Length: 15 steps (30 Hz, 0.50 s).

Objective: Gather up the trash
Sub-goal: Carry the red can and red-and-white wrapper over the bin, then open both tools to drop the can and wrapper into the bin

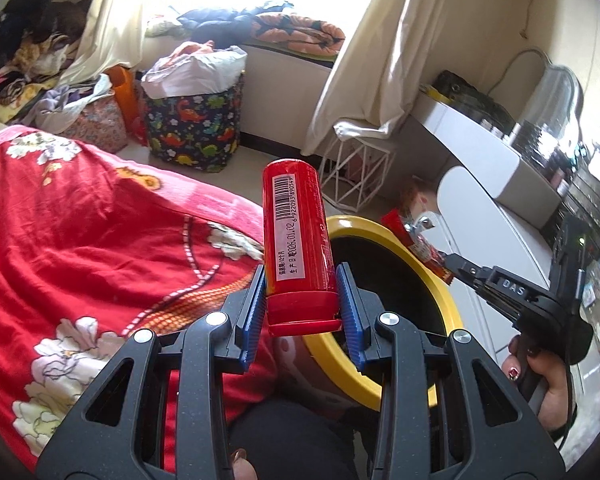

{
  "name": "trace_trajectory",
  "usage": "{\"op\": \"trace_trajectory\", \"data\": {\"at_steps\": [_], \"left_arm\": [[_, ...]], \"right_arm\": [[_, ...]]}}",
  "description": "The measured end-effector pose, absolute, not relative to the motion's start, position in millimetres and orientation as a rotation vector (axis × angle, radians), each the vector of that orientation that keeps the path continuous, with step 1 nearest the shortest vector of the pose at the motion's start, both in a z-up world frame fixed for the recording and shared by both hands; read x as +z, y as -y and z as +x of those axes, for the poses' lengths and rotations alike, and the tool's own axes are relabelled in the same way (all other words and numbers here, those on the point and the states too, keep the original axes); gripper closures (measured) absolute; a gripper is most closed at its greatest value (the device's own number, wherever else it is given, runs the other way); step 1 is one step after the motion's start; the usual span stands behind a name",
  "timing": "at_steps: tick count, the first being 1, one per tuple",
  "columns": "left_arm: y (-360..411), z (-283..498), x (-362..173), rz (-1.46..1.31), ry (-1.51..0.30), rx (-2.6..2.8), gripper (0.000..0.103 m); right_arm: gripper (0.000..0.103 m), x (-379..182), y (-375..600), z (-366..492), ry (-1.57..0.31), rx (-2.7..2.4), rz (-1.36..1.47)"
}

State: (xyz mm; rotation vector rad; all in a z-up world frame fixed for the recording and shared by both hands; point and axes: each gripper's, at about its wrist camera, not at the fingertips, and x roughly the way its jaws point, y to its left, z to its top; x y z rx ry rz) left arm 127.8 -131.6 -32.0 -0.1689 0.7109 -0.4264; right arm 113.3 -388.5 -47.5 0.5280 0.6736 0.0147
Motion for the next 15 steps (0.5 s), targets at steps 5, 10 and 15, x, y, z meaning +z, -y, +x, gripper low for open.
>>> {"op": "trace_trajectory", "data": {"at_steps": [5, 10, 15], "left_arm": [[153.1, 125.1, -35.0, -0.125, -0.718, -0.467, 0.075], [171.7, 124.0, -41.1, -0.087, -0.736, -0.5, 0.075], [191.1, 122.5, -47.8, -0.043, -0.755, -0.536, 0.075]], "right_arm": [[0.094, -51.6, 397.1, 110.5, -0.691, -0.012, 0.535], [0.094, -58.3, 404.7, 107.5, -0.712, -0.027, 0.551], [0.091, -61.4, 410.4, 104.4, -0.721, -0.041, 0.567]]}}
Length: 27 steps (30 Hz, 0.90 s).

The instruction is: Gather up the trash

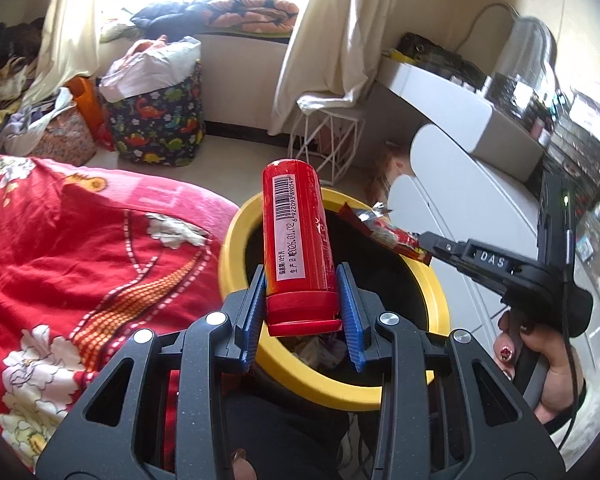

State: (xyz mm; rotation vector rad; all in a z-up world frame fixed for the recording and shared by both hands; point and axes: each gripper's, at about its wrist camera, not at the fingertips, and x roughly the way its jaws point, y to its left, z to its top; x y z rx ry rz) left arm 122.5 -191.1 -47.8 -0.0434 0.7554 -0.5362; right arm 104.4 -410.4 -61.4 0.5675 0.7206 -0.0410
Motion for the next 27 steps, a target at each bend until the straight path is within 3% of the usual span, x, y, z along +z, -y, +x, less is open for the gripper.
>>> {"op": "trace_trajectory", "data": {"at_steps": [5, 12, 14, 16, 19, 22, 27], "left_arm": [[206.2, 124.6, -55.4, -0.009, -0.778, -0.567, 0.075], [225.8, 129.7, -64.9, 0.032, -0.799, -0.599, 0.075], [228.1, 130.2, -65.6, 0.037, -0.8, -0.598, 0.067], [227.0, 130.3, -64.8, 0.036, -0.796, -0.589, 0.049], [223.3, 129.6, -63.0, 0.027, -0.796, -0.577, 0.041], [216.8, 126.4, -59.8, 0.02, -0.781, -0.556, 0.024], [200.9, 120.3, -55.0, 0.007, -0.773, -0.53, 0.011]], "right_arm": [[0.086, -63.9, 421.5, 102.6, -0.727, -0.054, 0.6], [0.065, -63.1, 429.7, 96.1, -0.732, -0.065, 0.61], [0.062, -60.3, 430.2, 91.7, -0.726, -0.061, 0.603], [0.058, -57.6, 430.4, 88.8, -0.722, -0.053, 0.595], [0.041, -53.1, 429.5, 82.6, -0.711, -0.036, 0.576], [0.036, -46.5, 423.0, 79.5, -0.695, -0.018, 0.541], [0.024, -35.6, 410.7, 71.8, -0.663, 0.009, 0.478]]}}
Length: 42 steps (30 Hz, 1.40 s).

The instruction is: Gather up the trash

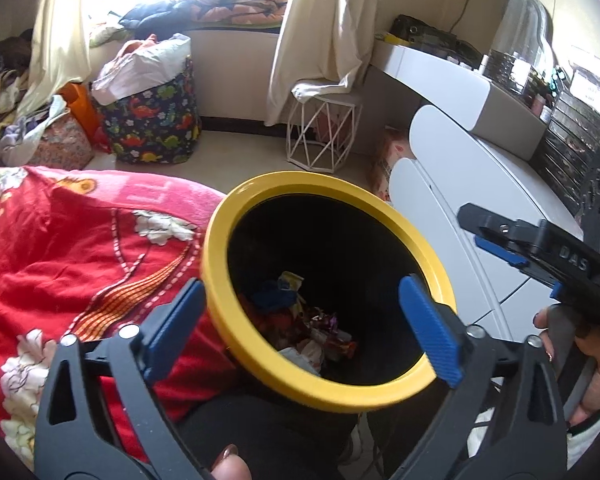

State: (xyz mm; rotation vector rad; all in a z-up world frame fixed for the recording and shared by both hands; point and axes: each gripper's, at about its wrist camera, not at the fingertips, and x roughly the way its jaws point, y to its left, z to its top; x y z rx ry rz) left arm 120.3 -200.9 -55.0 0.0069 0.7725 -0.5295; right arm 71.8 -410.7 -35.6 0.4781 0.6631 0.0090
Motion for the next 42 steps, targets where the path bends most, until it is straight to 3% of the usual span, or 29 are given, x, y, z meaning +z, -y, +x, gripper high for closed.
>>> {"op": "trace_trajectory", "data": {"at_steps": [4, 13, 28, 42], "left_arm": [[186.3, 115.4, -52.0, 0.005, -0.766, -0.505, 0.011], [143.5, 98.2, -40.3, -0.005, -0.725, -0.367, 0.011], [77.8, 29.0, -12.5, -0.032, -0.487, -0.168, 0.011], [59.7, 20.4, -8.5, -0.087, -0.449, -0.14, 0.011]], "right_arm": [[0.014, -26.9, 401.3, 64.9, -0.623, 0.034, 0.436], [0.007, -15.6, 361.8, 43.5, -0.547, 0.086, 0.329], [0.006, -4.5, 294.2, -21.6, -0.222, 0.049, 0.175], [0.006, -5.0, 289.6, -26.1, -0.202, 0.026, 0.129]]}}
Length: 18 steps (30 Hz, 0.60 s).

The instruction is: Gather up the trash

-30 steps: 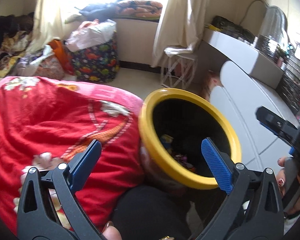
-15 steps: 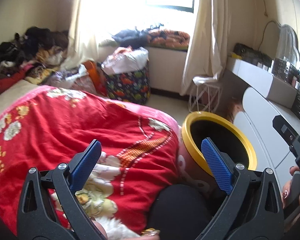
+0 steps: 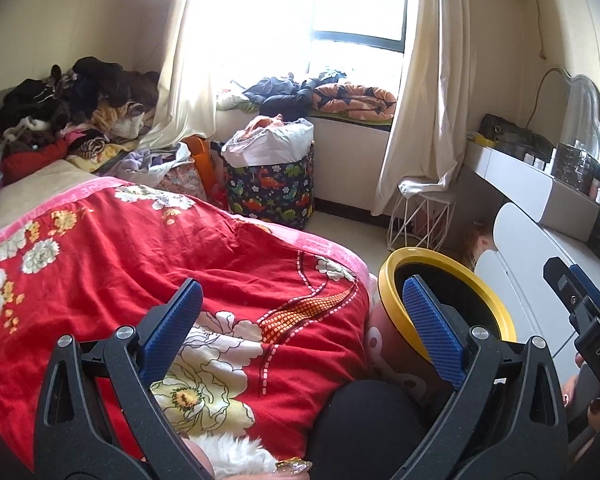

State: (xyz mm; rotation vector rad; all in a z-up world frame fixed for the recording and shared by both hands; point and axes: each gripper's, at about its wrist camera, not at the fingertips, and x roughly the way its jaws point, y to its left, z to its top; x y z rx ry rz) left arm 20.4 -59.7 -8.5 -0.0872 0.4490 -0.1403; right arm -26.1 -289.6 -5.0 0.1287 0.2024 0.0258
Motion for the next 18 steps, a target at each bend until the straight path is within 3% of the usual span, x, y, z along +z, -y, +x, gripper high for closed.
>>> {"op": "trace_trajectory", "data": {"at_steps": [18], "left_arm": [[60.4, 20.7, -8.7, -0.083, -0.449, -0.142, 0.011]], "right_arm": [[0.006, -6.9, 292.7, -26.8, -0.202, 0.02, 0.13]]}}
